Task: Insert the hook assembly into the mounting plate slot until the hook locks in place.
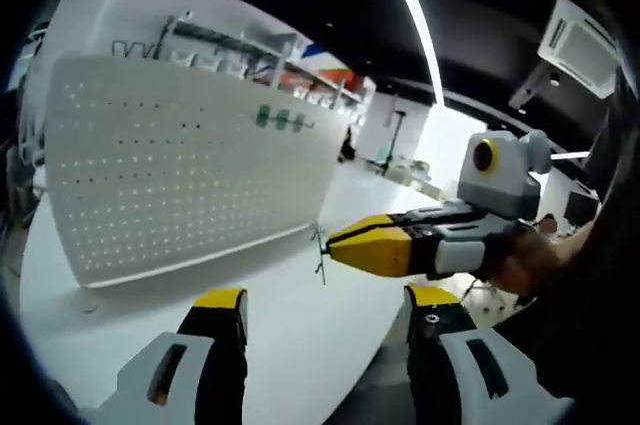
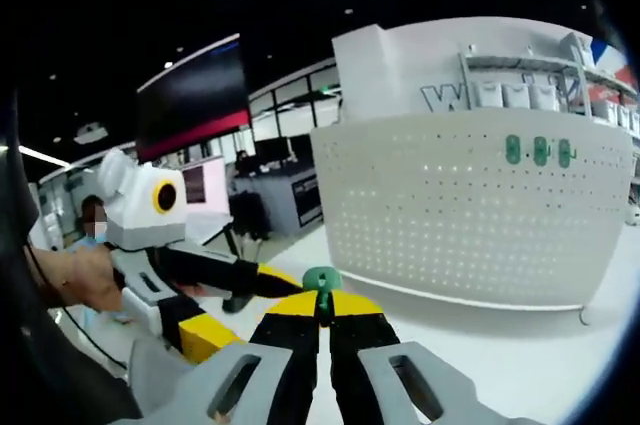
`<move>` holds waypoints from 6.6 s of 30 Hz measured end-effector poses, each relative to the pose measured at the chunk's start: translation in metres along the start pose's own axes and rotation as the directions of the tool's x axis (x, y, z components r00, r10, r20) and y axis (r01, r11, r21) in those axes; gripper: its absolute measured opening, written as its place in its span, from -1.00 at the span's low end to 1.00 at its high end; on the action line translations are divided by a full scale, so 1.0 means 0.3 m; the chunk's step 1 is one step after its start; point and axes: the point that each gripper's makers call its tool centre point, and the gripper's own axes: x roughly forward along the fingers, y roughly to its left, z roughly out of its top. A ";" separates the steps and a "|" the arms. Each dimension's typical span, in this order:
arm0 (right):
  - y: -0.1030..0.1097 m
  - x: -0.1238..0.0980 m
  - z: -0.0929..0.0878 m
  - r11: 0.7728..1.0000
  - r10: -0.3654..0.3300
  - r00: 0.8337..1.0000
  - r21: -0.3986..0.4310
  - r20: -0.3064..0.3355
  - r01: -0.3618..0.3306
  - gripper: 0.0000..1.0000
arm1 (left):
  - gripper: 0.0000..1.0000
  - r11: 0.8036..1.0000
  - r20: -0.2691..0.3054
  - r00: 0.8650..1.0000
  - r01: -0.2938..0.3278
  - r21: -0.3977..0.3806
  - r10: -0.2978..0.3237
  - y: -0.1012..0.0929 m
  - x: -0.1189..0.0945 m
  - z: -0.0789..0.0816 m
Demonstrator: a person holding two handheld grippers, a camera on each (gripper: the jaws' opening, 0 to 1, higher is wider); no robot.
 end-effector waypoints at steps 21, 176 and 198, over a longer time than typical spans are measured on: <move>-0.091 -0.029 -0.029 0.998 -0.057 0.998 -0.008 -0.019 0.057 -1.00 | 1.00 0.999 0.057 0.998 -0.023 -0.030 0.025 -0.028 -0.029 0.007; -0.749 -0.240 0.053 0.902 -0.422 0.906 0.122 0.034 0.415 0.54 | 1.00 0.967 0.066 0.969 -0.229 -0.113 0.238 0.159 -0.205 0.028; -0.500 -0.257 -0.120 0.936 -0.312 0.948 0.149 -0.059 0.318 1.00 | 1.00 0.963 0.055 0.965 -0.249 -0.101 0.255 0.121 -0.221 -0.010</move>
